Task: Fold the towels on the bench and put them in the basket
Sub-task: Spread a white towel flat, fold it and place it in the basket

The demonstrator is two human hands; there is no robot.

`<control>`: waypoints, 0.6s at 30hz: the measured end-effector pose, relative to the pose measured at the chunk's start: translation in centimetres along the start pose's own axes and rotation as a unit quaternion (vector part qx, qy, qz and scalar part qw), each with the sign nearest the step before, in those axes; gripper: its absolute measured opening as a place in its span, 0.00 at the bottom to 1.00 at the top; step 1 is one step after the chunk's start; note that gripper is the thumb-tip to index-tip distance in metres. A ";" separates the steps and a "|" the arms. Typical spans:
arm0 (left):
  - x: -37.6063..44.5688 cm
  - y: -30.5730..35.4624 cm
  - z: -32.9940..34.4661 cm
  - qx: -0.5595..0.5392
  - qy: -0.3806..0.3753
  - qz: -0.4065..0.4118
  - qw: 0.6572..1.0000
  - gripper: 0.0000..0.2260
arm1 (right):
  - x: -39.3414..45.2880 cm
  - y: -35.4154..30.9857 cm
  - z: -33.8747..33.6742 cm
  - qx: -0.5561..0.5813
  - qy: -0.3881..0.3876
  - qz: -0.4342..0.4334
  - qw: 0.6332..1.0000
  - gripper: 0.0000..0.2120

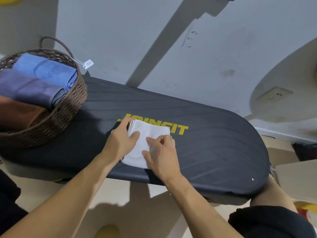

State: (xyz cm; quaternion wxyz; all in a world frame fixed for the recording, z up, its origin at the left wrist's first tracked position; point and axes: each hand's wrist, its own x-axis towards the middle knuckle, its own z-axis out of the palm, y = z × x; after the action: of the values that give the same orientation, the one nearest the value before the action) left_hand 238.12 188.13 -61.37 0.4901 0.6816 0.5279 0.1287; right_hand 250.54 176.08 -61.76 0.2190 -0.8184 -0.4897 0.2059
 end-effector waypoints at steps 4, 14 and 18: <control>-0.7 -0.3 -0.2 0.166 0.051 0.028 0.984 0.19 | 0.2 0.3 0.4 -0.018 0.008 0.038 0.999 0.24; -3.0 0.6 0.1 0.308 -0.043 -0.053 0.949 0.26 | -0.7 -0.5 0.3 0.081 0.072 0.164 0.980 0.36; -3.8 0.4 0.3 0.277 -0.037 -0.069 0.958 0.21 | -1.2 -0.2 -0.8 0.177 0.046 0.305 0.935 0.39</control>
State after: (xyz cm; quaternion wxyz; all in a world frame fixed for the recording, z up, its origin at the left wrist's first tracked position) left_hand 237.01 184.78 -59.89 0.3085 0.7570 0.5701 -0.0817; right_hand 250.31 174.95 -60.86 0.3089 -0.8850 -0.1620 0.3084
